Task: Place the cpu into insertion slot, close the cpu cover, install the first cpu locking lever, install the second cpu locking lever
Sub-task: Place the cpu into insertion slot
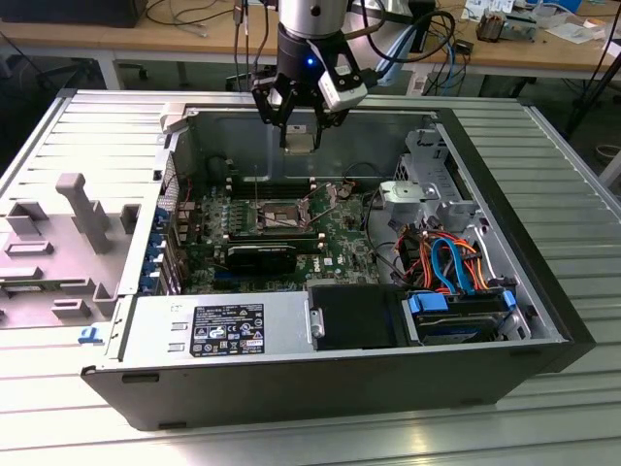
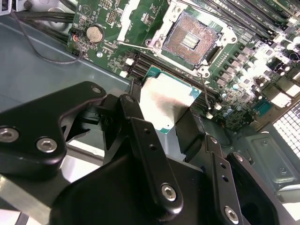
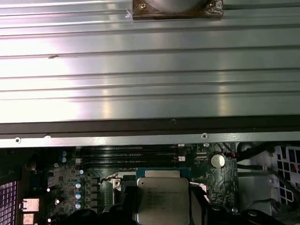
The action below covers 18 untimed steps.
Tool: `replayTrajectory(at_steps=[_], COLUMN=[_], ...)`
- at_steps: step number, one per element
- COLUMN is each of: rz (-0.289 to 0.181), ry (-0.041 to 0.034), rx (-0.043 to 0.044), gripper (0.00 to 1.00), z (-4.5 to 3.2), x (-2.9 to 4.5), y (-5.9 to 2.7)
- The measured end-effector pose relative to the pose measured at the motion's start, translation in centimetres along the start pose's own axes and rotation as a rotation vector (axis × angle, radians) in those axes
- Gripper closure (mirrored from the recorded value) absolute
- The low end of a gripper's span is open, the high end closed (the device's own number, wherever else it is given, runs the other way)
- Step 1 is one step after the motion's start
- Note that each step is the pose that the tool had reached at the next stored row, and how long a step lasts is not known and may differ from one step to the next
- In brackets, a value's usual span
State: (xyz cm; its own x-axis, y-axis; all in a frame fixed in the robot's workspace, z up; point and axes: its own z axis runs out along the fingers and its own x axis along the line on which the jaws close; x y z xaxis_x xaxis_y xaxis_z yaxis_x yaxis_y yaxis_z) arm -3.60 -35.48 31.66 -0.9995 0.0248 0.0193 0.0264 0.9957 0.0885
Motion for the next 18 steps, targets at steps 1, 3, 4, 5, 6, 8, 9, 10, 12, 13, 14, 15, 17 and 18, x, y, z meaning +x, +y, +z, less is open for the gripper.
replayTrajectory(at_steps=[1, 3, 4, 5, 6, 8, 9, 10, 12, 13, 14, 15, 17, 18], rz=[0.0, 0.0, 0.0, 0.0, 0.0, 0.0, 0.0, 0.0, 0.0, 0.0, 0.0, 0.0, 0.0, 0.0], ry=[0.0, -0.0001, -0.0001, -0.0001, -0.0001, 0.0, 0.0, 0.0, -0.0001, 0.0, -0.0001, -0.0001, 0.0, 0.0], rx=[0.0, -0.0001, -0.0002, -0.0004, -0.0003, 0.0, -0.0001, 0.0, -0.0002, -0.0001, -0.0001, -0.0001, 0.0001, 0.0], gripper=[0.46, 0.46, 0.46, 0.46, 0.46, 0.46, 0.46, 0.46, 0.46, 0.46, 0.46, 0.46, 0.46, 0.46], z=[0.25, 0.26, 0.27, 0.28, 0.28, 0.27, 0.28, 0.28, 0.33, 0.36, 0.38, 0.4, 0.42, 0.43], x=[0.3, 0.33, 0.35, 0.36, 0.38, 0.45, 0.48, 0.5, 0.55, 0.58, 0.59, 0.6, 0.67, 0.69], y=[-0.11, -0.12, -0.13, -0.14, -0.16, -0.26, -0.31, -0.37, -0.48, -0.56, -0.6, -0.63, -0.76, -0.8])
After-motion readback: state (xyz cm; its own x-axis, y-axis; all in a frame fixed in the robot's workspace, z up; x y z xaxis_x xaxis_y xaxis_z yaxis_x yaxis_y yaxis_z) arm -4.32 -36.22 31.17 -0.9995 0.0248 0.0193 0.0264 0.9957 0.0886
